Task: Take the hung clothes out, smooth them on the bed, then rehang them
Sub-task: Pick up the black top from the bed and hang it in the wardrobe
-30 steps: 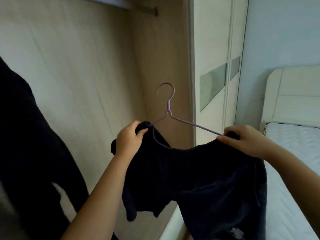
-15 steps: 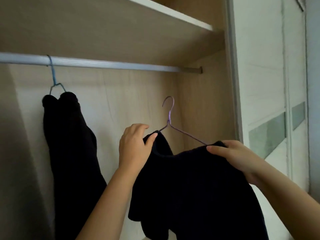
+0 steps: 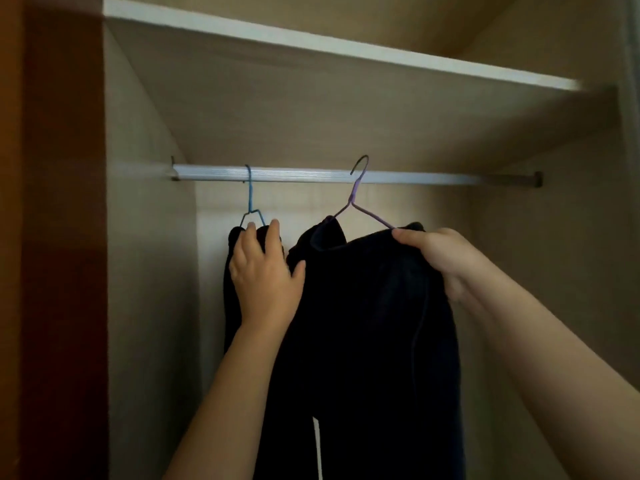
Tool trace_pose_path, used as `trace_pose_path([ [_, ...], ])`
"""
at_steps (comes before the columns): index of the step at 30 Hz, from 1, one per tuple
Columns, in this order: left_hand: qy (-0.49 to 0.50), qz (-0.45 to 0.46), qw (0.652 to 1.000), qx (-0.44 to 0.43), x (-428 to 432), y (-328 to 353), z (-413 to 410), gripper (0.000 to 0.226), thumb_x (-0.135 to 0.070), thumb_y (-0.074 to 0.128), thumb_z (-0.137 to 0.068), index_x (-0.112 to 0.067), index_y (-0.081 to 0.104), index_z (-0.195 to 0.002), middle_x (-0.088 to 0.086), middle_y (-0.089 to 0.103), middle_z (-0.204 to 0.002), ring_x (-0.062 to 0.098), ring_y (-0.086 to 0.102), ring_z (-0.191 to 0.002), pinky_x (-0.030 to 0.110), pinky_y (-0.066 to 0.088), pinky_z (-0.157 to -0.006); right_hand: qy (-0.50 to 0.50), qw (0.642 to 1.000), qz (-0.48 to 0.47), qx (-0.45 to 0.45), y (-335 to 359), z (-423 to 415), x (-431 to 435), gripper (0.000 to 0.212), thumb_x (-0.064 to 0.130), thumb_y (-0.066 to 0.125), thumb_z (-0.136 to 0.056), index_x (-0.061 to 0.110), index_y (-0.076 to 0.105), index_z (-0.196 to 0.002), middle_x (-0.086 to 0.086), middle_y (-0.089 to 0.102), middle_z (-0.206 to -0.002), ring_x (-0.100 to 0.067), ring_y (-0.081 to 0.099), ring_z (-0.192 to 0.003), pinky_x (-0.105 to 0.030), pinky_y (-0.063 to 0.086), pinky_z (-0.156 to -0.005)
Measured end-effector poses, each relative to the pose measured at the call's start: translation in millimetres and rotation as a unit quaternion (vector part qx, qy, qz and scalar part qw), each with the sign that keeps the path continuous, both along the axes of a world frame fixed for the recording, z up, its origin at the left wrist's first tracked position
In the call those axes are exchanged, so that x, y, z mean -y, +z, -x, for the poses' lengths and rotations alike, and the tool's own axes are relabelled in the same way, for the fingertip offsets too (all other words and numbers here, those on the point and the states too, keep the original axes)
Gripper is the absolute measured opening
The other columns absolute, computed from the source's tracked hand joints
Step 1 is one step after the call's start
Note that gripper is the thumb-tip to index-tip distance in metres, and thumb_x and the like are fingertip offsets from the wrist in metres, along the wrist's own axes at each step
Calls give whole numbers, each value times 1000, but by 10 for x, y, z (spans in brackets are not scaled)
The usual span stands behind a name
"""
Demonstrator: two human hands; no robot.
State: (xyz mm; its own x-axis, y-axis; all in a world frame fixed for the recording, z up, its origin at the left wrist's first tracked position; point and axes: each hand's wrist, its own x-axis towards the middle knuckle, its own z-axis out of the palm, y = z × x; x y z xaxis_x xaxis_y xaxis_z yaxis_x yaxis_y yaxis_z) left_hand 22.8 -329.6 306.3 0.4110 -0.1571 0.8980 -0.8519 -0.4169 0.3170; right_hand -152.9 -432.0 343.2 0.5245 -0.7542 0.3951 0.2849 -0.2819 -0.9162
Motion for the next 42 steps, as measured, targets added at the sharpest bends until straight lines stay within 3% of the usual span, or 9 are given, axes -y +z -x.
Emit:
trace_pose_path([
  [6, -133, 22, 984, -119, -41, -126, -135, 63, -25, 55, -87, -22, 25, -142, 5, 33, -145, 23, 38, -129, 35, 35, -102, -2, 999, 31, 19, 270, -691, 106, 13, 13, 58, -85, 0, 58, -88, -11, 60, -76, -23, 59, -66, -33, 52, -67],
  [11, -186, 56, 975, -104, -114, -231, -172, 55, -18, 53, -89, -21, 33, -140, 1, 38, -143, 18, 39, -129, 27, 32, -104, -77, 990, 113, -32, 302, -1112, 241, 17, 19, 56, -83, 2, 55, -85, -15, 58, -85, -36, 63, -90, -43, 53, -81],
  [14, -206, 82, 969, -108, -159, -275, -190, 51, -16, 51, -91, -21, 36, -139, -1, 41, -142, 15, 40, -130, 21, 31, -102, -97, 985, 133, -46, 269, -1236, 266, 18, 18, 53, -84, 5, 50, -72, -10, 53, -73, -35, 62, -84, -40, 52, -74],
  [17, -215, 81, 968, -100, -187, -324, -191, 49, -16, 48, -92, -22, 35, -139, -2, 42, -142, 13, 40, -129, 19, 30, -100, -141, 970, 173, -93, 198, -1279, 302, 24, 19, 50, -85, 8, 42, -65, -3, 43, -62, -23, 47, -60, -27, 36, -52],
  [20, -211, 86, 969, -92, -207, -358, -208, 47, -13, 47, -92, -20, 37, -138, -2, 44, -140, 13, 41, -129, 18, 31, -101, -188, 947, 213, -147, 112, -1290, 342, 32, 20, 48, -87, 10, 37, -59, -3, 41, -60, -23, 42, -58, -25, 26, -45],
  [25, -205, 106, 969, -91, -224, -455, -194, 47, -8, 47, -91, -21, 41, -136, -3, 48, -138, 11, 44, -126, 17, 32, -100, -220, 922, 266, -176, 4, -1251, 317, 31, 23, 46, -88, 10, 37, -62, -1, 40, -62, -29, 46, -71, -25, 24, -45],
  [30, -217, 109, 964, -106, -272, -675, -125, 51, -10, 50, -90, -25, 39, -137, -6, 47, -138, 9, 44, -126, 17, 33, -99, -191, 932, 275, -140, -293, -1027, 212, 27, 23, 50, -87, 4, 47, -106, -4, 51, -84, -24, 49, -78, -29, 34, -56],
  [39, -220, 45, 966, -132, -365, -1490, 170, 61, -15, 57, -87, -24, 29, -141, -3, 37, -142, 11, 38, -130, 23, 34, -102, -194, 939, 235, -158, -1411, -505, -83, 35, 21, 57, -86, 12, 47, -118, -2, 57, -106, -15, 53, -82, -8, 34, -55],
  [42, -203, 19, 972, -114, -430, -1849, 268, 60, -12, 62, -83, -15, 37, -137, 8, 42, -138, 21, 42, -128, 26, 34, -100, -198, 936, 213, -200, -1884, -313, -259, 32, 20, 59, -85, 13, 49, -114, -2, 59, -107, -15, 57, -84, -15, 41, -61],
])
